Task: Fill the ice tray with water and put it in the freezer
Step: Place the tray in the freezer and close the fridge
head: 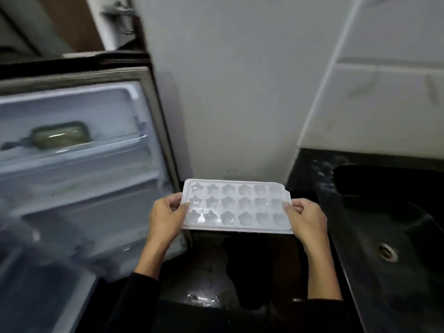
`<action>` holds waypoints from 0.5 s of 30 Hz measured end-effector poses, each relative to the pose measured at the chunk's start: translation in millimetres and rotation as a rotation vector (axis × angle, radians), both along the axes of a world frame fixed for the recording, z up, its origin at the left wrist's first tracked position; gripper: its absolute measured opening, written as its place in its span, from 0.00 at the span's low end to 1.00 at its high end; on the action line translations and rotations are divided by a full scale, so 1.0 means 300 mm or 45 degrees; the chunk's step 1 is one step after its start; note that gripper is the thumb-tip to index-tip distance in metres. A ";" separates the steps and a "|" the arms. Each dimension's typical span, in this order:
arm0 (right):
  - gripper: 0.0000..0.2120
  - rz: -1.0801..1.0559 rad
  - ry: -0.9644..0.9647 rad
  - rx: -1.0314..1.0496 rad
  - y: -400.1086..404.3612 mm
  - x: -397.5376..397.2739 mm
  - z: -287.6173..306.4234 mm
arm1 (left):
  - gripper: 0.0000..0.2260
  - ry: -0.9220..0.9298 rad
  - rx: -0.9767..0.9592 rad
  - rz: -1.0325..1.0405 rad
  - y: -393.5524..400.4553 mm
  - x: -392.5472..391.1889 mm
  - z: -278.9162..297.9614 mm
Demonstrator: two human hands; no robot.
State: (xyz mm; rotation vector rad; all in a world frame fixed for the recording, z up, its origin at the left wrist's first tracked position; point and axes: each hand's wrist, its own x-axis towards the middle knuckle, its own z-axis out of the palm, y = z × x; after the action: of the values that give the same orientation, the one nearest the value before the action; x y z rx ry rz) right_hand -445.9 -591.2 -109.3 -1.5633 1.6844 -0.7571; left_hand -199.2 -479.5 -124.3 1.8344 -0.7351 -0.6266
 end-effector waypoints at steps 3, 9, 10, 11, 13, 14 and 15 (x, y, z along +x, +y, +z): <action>0.09 0.224 -0.012 -0.035 -0.030 0.147 0.009 | 0.11 0.024 -0.022 0.209 0.111 0.061 0.020; 0.06 0.705 0.002 -0.056 0.025 0.467 0.003 | 0.13 0.059 0.037 0.648 0.396 0.154 0.038; 0.07 0.777 0.003 -0.062 0.049 0.519 0.002 | 0.14 0.052 0.063 0.723 0.444 0.164 0.042; 0.09 0.848 0.010 -0.069 0.077 0.575 0.001 | 0.15 0.036 0.092 0.798 0.493 0.174 0.049; 0.10 0.974 0.018 -0.076 0.138 0.680 0.001 | 0.15 0.016 0.121 0.926 0.584 0.200 0.053; 0.11 1.029 0.018 -0.077 0.169 0.733 -0.001 | 0.15 0.012 0.124 0.982 0.629 0.215 0.052; 0.11 1.079 0.016 -0.079 0.202 0.786 -0.005 | 0.15 -0.001 0.134 1.035 0.672 0.232 0.052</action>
State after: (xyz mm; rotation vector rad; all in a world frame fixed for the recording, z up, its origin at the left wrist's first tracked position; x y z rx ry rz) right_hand -210.1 -530.5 -110.9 -2.0825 0.8481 -0.3449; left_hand -129.7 -277.8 -108.7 2.0169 0.0817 -0.1252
